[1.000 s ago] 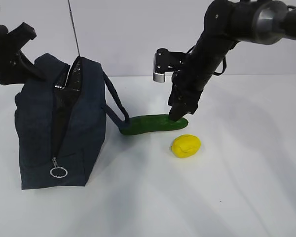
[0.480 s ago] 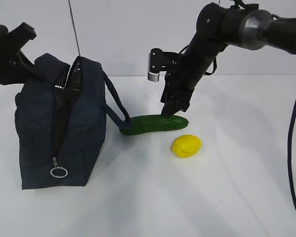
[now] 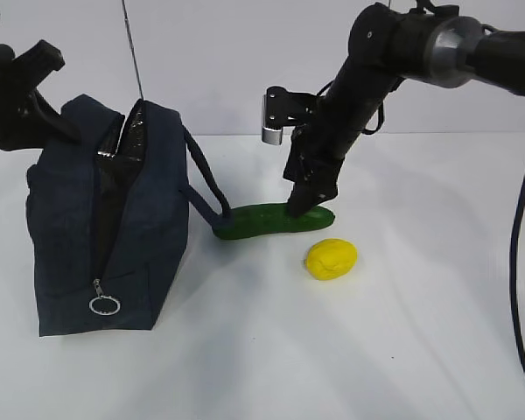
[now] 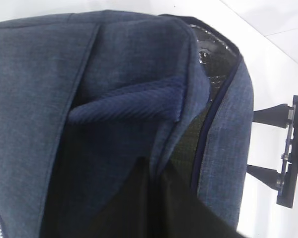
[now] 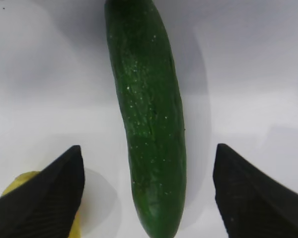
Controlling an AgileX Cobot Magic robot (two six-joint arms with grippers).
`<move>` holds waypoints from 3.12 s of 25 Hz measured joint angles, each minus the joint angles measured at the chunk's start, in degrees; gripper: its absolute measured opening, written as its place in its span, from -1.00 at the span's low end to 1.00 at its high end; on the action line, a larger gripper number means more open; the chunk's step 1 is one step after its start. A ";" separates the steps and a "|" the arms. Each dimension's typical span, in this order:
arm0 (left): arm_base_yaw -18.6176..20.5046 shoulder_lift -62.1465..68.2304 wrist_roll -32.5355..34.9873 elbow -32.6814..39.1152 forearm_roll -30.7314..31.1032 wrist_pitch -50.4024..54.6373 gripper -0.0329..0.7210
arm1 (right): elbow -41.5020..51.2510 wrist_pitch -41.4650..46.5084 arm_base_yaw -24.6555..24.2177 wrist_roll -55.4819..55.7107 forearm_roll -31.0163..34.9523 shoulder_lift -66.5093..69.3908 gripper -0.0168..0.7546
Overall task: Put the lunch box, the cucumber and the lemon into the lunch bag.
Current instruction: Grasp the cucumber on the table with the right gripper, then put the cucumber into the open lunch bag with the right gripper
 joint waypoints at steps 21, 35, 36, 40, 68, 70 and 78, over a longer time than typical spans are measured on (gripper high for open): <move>0.00 0.00 0.00 0.00 0.00 -0.33 -0.93 | 0.00 -1.47 0.00 -0.78 0.00 4.30 0.25; 0.00 0.00 0.00 0.00 0.00 -0.36 -0.93 | -0.71 -1.36 0.00 -1.05 0.14 4.52 -0.17; 0.00 0.00 0.00 0.00 0.00 -0.36 -0.93 | -0.81 -1.36 0.00 -1.05 0.24 4.52 -0.17; 0.00 0.00 0.00 0.00 0.00 -0.36 -0.93 | -0.81 -1.36 0.00 -1.19 0.24 4.52 -0.17; 0.00 0.00 0.13 0.00 0.12 -0.93 -0.93 | -4.97 2.72 -7.30 3.67 3.23 -6.75 -0.17; 0.00 0.00 0.13 0.00 0.12 -0.93 -0.93 | -4.97 2.81 -7.40 8.77 3.38 -9.04 -0.17; 0.00 0.00 0.13 0.00 0.12 -1.48 -0.93 | -4.97 3.60 -7.40 39.75 4.28 -16.13 -0.17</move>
